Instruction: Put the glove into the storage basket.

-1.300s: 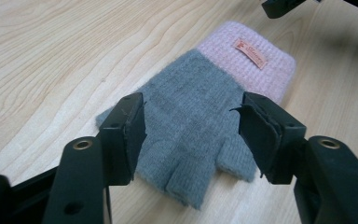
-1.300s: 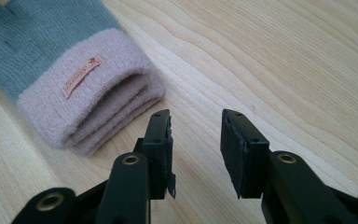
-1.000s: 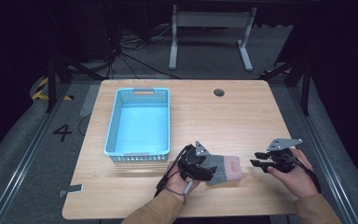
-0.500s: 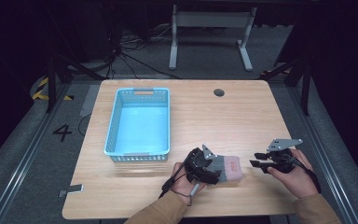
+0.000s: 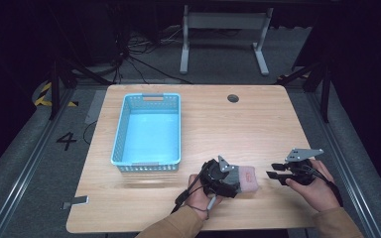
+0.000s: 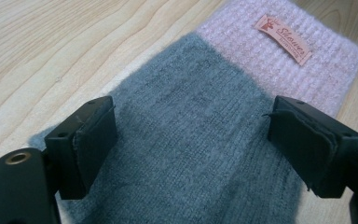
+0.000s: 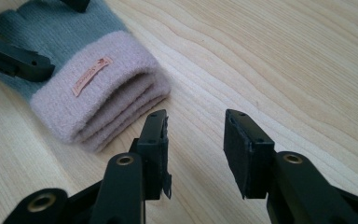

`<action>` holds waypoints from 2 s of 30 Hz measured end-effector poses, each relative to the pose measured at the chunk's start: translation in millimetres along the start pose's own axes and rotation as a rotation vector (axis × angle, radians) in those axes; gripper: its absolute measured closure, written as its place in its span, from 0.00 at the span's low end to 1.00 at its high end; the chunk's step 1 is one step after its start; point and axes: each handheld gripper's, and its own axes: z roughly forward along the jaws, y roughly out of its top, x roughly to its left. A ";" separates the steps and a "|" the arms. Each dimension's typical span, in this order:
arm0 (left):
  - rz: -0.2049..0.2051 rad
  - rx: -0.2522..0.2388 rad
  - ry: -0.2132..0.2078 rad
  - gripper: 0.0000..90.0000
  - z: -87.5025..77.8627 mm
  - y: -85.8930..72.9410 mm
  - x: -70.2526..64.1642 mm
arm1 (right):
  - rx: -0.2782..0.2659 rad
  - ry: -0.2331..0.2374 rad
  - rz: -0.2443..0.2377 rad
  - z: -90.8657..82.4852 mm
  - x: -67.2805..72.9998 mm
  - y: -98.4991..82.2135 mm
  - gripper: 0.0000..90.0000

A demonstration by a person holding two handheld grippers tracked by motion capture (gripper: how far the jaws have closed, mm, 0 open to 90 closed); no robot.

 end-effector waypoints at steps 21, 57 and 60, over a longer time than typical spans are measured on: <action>0.034 0.036 0.019 0.22 -0.8 -1.1 -4.7 | -0.016 0.012 0.002 -0.8 2.0 0.1 0.67; 0.082 0.046 -0.022 0.76 -43.6 17.6 -3.6 | -0.066 0.034 0.000 -1.8 -4.4 6.2 0.65; 0.067 0.034 -0.030 0.76 -56.7 21.7 1.0 | -0.064 0.038 -0.002 0.6 -6.1 8.9 0.65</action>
